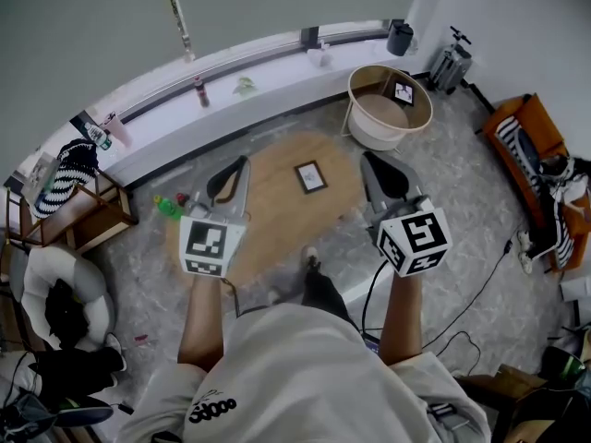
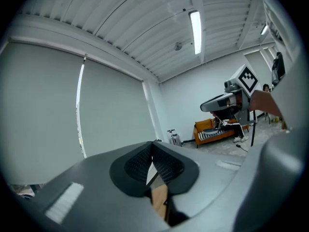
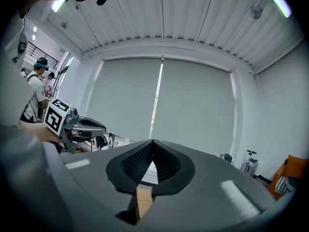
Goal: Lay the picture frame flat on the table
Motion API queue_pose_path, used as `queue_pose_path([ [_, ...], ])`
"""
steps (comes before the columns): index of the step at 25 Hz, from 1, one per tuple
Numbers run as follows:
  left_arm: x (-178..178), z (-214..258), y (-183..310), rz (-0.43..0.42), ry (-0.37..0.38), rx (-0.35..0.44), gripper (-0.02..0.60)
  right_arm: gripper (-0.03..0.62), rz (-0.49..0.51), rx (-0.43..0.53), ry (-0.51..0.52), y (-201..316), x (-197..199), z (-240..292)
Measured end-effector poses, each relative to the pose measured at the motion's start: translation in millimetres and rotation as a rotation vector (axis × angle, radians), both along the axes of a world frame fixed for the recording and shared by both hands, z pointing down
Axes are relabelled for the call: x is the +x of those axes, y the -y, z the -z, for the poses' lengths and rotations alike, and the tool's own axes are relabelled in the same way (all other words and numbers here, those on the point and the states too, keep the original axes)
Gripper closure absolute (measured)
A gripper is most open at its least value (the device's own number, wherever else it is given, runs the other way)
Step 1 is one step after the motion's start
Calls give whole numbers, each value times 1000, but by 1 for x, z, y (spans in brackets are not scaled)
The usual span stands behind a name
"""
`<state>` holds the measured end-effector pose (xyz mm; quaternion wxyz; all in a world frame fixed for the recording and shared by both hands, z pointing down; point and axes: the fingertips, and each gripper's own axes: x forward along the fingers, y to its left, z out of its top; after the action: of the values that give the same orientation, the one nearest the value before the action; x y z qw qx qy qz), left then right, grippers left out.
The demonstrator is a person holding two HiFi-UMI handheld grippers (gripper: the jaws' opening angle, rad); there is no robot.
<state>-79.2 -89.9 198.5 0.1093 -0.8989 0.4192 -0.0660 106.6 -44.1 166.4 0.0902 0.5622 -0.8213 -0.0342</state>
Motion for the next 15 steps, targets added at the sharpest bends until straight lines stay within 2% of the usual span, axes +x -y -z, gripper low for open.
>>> queue_pose_path([
  [15,-2,0,4,4,-6,-7,571,592,15,-35,-28,11,-6,-6],
])
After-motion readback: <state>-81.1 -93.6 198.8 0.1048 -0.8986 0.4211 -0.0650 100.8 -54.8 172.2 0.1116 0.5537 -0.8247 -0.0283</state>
